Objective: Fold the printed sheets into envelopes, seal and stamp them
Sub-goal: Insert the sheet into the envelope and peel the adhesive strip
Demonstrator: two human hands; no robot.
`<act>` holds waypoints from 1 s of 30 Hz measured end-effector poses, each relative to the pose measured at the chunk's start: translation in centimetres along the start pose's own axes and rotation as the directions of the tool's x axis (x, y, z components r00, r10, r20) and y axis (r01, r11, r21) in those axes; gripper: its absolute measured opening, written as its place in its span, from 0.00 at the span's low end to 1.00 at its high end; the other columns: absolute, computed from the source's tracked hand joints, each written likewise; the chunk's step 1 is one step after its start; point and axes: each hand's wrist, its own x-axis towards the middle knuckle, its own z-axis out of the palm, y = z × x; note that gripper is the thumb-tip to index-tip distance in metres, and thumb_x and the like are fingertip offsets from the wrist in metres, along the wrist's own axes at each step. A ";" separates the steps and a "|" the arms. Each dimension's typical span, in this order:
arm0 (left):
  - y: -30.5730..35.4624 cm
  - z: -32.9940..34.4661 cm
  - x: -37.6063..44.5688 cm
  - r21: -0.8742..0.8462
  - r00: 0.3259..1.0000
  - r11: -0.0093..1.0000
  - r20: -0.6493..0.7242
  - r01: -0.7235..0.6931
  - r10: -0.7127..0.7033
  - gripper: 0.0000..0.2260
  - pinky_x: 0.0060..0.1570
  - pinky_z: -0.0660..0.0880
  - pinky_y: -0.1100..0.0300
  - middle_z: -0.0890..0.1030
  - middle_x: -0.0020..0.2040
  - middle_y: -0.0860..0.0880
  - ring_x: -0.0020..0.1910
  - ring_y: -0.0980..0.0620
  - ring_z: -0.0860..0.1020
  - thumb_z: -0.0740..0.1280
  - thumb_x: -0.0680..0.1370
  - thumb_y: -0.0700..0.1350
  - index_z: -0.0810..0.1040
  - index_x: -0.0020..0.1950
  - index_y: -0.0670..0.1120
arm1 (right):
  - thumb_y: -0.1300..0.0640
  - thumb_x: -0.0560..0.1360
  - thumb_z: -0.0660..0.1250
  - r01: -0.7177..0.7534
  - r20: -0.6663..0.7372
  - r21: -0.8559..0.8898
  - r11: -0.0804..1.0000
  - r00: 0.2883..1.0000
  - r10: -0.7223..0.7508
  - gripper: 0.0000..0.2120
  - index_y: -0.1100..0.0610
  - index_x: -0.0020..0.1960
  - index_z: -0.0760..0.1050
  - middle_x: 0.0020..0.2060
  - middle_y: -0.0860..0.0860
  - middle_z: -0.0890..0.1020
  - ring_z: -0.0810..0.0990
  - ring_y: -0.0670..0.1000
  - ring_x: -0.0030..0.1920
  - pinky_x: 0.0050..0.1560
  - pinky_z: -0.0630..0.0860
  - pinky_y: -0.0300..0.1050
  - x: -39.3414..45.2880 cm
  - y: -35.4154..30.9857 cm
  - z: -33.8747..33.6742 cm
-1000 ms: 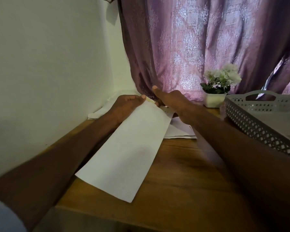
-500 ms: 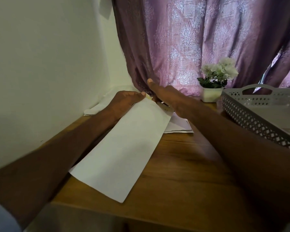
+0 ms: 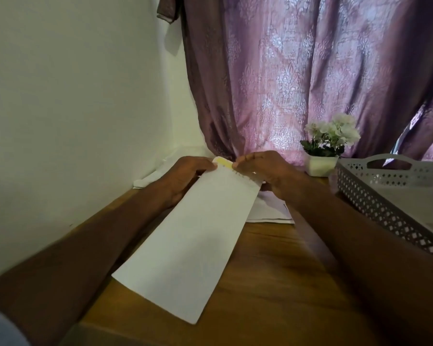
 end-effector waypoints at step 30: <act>-1.1 -0.7 1.2 -0.086 0.973 0.993 -0.222 -0.084 0.063 0.09 0.40 0.83 0.57 0.88 0.52 0.43 0.48 0.46 0.87 0.73 0.78 0.43 0.87 0.56 0.43 | 0.59 0.71 0.71 -0.155 0.181 0.136 0.979 0.975 0.129 0.16 0.54 0.58 0.86 0.50 0.53 0.85 0.82 0.53 0.46 0.39 0.79 0.43 -0.2 0.2 0.1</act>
